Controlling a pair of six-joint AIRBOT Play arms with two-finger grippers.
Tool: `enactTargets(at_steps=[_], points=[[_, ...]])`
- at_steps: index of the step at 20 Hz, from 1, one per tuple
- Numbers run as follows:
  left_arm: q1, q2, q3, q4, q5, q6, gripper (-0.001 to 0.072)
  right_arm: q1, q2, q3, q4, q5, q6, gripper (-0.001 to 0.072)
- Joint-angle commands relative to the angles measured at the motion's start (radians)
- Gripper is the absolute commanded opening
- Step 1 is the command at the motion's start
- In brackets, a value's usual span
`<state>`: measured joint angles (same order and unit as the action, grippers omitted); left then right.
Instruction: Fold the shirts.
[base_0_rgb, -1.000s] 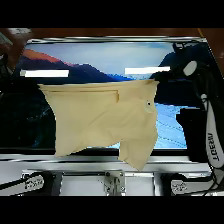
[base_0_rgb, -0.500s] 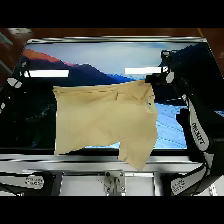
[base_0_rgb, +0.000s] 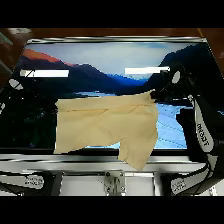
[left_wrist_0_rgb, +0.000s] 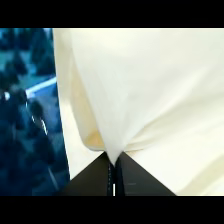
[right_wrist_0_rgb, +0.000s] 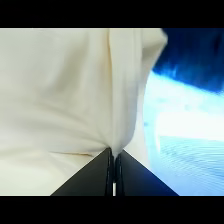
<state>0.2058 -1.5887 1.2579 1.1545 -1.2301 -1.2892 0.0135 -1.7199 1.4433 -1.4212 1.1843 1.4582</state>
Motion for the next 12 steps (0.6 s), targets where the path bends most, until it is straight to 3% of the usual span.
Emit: enactTargets(at_steps=[1, 3, 4, 5, 7, 8, 12], points=[[-0.012, -0.001, -0.015, 0.052, -0.091, -0.053, 0.0033, -0.003, 0.002, -0.050, -0.013, 0.064, 0.049, 0.0063], [-0.013, -0.004, -0.015, 0.088, -0.092, -0.085, 0.0035, -0.003, 0.003, -0.057, -0.011, 0.042, 0.055, 0.0065], [-0.013, -0.004, -0.014, 0.088, -0.092, -0.089, 0.0045, -0.004, 0.004, -0.057, 0.005, 0.030, 0.064, 0.0098], [-0.013, -0.003, -0.012, 0.088, -0.103, -0.096, 0.0093, -0.004, 0.008, -0.057, 0.032, 0.025, 0.068, 0.0203], [-0.006, -0.002, 0.006, 0.102, -0.153, -0.114, 0.0524, -0.005, 0.029, -0.053, 0.037, 0.029, 0.063, 0.0596], [0.002, 0.002, 0.022, 0.123, -0.192, -0.119, 0.0567, -0.005, 0.052, -0.051, 0.020, 0.053, 0.046, 0.0602], [0.098, 0.123, -0.023, 0.190, -0.313, -0.074, 0.0576, -0.072, 0.193, -0.048, -0.226, 0.266, 0.032, 0.0600]])
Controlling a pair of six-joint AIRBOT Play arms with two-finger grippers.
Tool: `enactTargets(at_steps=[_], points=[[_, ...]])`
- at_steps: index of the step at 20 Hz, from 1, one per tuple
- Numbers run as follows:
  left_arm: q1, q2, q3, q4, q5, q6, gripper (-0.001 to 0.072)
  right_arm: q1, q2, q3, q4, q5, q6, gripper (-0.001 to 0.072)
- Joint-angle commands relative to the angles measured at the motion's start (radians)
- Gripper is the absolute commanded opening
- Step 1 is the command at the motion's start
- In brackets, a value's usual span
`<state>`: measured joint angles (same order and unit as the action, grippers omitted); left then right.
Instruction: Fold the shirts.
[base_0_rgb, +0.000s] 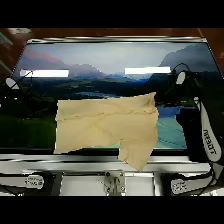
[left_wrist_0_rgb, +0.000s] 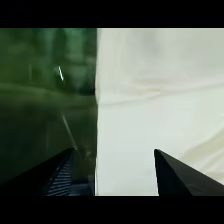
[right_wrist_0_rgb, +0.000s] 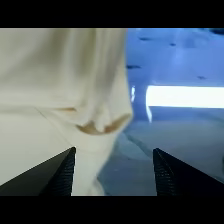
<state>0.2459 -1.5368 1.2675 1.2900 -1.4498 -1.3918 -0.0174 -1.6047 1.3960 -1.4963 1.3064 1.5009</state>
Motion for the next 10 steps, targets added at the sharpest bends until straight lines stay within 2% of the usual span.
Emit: enactTargets(at_steps=[1, 2, 4, 6, 8, 10], points=[[0.101, 0.124, -0.104, 0.052, -0.099, 0.037, 0.0587, -0.098, 0.113, -0.023, -0.140, 0.207, -0.028, 0.0600], [0.148, 0.182, -0.200, 0.043, -0.087, 0.041, 0.0589, -0.167, 0.148, -0.066, -0.079, 0.237, -0.047, 0.0600], [0.247, 0.311, -0.434, -0.015, -0.015, 0.105, 0.0698, -0.319, 0.231, -0.209, 0.128, 0.208, -0.071, 0.0601], [0.336, 0.415, -0.632, -0.109, 0.052, 0.182, 0.0698, -0.432, 0.303, -0.351, 0.297, 0.151, -0.117, 0.0601], [0.381, 0.462, -0.745, -0.185, 0.089, 0.239, 0.0698, -0.480, 0.346, -0.439, 0.365, 0.114, -0.148, 0.0601], [0.381, 0.457, -0.801, -0.207, 0.118, 0.247, 0.0698, -0.482, 0.358, -0.474, 0.369, 0.095, -0.149, 0.0601]])
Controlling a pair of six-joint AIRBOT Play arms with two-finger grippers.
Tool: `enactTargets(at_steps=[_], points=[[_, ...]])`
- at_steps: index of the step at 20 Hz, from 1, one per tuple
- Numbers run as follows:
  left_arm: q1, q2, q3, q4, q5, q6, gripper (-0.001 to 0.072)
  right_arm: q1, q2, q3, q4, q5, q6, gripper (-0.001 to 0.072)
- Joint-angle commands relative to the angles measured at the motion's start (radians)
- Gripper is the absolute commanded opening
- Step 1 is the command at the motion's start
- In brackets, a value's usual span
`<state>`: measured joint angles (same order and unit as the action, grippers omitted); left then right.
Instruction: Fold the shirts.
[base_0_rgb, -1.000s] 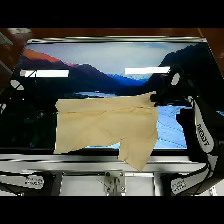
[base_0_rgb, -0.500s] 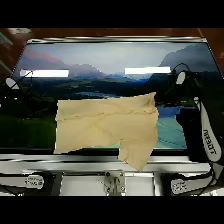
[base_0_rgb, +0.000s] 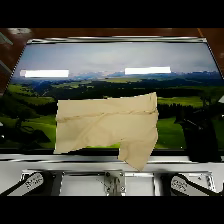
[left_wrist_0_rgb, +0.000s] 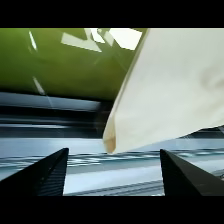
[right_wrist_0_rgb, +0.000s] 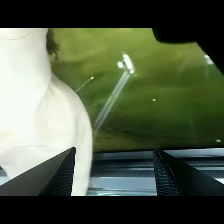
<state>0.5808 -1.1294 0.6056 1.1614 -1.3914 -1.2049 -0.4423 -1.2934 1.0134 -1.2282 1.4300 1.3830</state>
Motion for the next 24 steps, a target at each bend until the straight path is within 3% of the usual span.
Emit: enactTargets(at_steps=[1, 10, 11, 13, 14, 15, 17, 21, 24], points=[[0.039, 0.045, -0.161, -0.081, 0.079, 0.060, 0.0698, -0.052, 0.045, -0.093, 0.104, -0.031, -0.032, 0.0601], [-0.034, -0.047, -0.200, -0.142, 0.216, 0.060, 0.0687, -0.053, 0.045, -0.093, 0.121, -0.058, -0.029, 0.0601], [-0.048, -0.061, -0.206, -0.161, 0.233, 0.060, 0.0632, -0.053, 0.045, -0.093, 0.121, -0.056, -0.024, 0.0601], [-0.080, -0.088, -0.218, -0.191, 0.248, 0.061, 0.0439, -0.052, 0.045, -0.097, 0.113, -0.032, -0.026, 0.0600], [-0.091, -0.097, -0.218, -0.190, 0.248, 0.061, 0.0249, -0.052, 0.045, -0.113, 0.090, -0.013, -0.028, 0.0600], [-0.091, -0.098, -0.217, -0.190, 0.248, 0.061, 0.0143, -0.052, 0.046, -0.139, 0.068, -0.002, -0.027, 0.0601], [-0.090, -0.098, -0.215, -0.191, 0.240, 0.088, 0.0034, -0.052, 0.046, -0.218, 0.085, -0.003, -0.033, 0.0601], [-0.061, -0.090, -0.214, -0.191, 0.228, 0.090, 0.0034, -0.033, 0.046, -0.380, 0.221, -0.069, -0.102, 0.0602], [-0.022, -0.079, -0.214, -0.190, 0.201, 0.090, 0.0034, 0.098, 0.045, -0.428, 0.224, -0.173, -0.098, 0.0601]])
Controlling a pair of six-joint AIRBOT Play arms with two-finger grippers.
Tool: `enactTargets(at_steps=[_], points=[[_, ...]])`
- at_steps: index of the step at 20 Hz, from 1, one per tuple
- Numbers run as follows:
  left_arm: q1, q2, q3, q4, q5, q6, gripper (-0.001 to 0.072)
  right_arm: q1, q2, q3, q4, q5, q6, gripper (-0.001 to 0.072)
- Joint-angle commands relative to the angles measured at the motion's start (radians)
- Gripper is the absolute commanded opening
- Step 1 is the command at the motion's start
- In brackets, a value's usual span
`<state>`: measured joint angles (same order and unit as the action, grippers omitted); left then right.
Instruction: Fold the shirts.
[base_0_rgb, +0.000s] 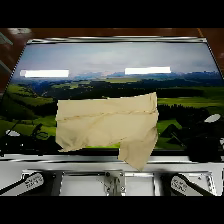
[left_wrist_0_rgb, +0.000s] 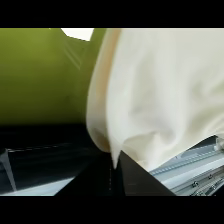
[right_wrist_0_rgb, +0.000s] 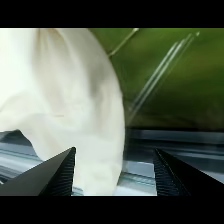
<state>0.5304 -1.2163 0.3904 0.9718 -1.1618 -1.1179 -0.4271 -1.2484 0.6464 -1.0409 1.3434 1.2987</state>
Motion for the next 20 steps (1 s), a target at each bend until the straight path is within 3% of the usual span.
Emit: enactTargets(at_steps=[1, 4, 12, 13, 15, 16, 20], points=[[0.039, 0.012, 0.001, -0.001, -0.038, 0.004, 0.0034, 0.128, 0.000, -0.065, 0.031, -0.131, 0.008, 0.0601], [0.050, 0.020, 0.001, -0.001, -0.047, 0.007, 0.0034, 0.195, 0.000, -0.065, -0.018, -0.190, 0.090, 0.0600], [0.050, 0.021, 0.001, -0.006, -0.043, 0.011, 0.0034, 0.305, -0.092, -0.065, -0.005, -0.200, 0.123, 0.0597], [0.050, 0.021, 0.003, -0.006, -0.043, 0.011, 0.0034, 0.337, -0.102, -0.065, -0.009, -0.205, 0.123, 0.0478], [0.050, 0.021, 0.021, -0.005, -0.043, 0.011, 0.0034, 0.356, -0.094, -0.063, -0.014, -0.190, 0.122, 0.0160], [0.050, 0.024, 0.042, -0.006, -0.043, 0.020, 0.0034, 0.351, -0.082, -0.056, -0.019, -0.172, 0.118, 0.0070], [0.050, 0.070, 0.192, -0.029, -0.056, 0.026, 0.0034, 0.316, 0.042, 0.053, 0.000, -0.167, 0.066, 0.0064]])
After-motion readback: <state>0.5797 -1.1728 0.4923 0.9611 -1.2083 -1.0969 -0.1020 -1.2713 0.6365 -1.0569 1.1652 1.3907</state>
